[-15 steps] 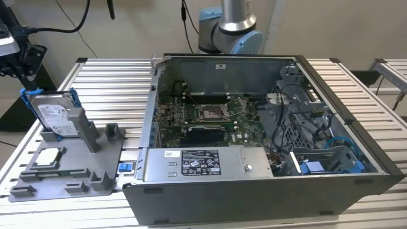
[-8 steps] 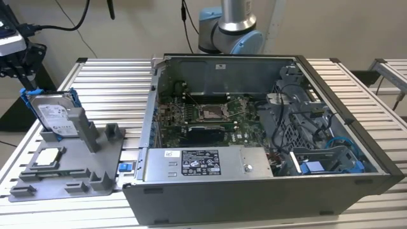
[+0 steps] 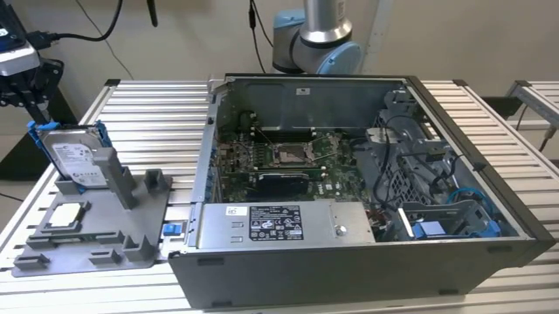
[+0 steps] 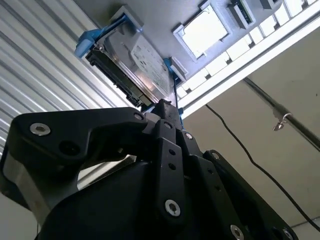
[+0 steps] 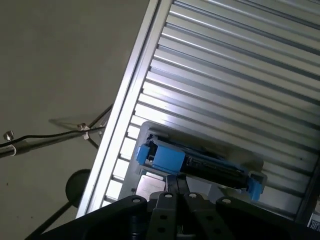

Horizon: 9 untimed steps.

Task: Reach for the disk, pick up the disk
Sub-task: 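Pick up the disk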

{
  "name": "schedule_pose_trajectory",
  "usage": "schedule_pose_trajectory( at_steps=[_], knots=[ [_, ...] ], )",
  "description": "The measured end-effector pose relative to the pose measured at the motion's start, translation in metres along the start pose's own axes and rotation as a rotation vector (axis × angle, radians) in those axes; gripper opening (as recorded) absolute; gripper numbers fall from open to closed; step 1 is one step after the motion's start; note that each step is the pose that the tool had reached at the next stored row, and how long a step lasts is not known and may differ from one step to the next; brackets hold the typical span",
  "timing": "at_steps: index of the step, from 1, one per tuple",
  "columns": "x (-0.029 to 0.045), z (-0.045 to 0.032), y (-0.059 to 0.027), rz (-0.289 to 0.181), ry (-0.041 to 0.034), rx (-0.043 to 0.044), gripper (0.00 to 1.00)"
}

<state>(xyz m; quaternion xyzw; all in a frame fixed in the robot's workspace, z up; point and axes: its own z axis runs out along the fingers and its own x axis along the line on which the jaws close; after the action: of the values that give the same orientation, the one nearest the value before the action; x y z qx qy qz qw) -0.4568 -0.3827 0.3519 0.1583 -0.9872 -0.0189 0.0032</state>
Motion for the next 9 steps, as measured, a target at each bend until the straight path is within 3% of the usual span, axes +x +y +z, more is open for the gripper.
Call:
schedule_pose_trajectory(
  at_steps=[9],
  knots=[
    [0.0,0.0,0.0,-0.022,0.0008,0.0001,0.0]
  ],
)
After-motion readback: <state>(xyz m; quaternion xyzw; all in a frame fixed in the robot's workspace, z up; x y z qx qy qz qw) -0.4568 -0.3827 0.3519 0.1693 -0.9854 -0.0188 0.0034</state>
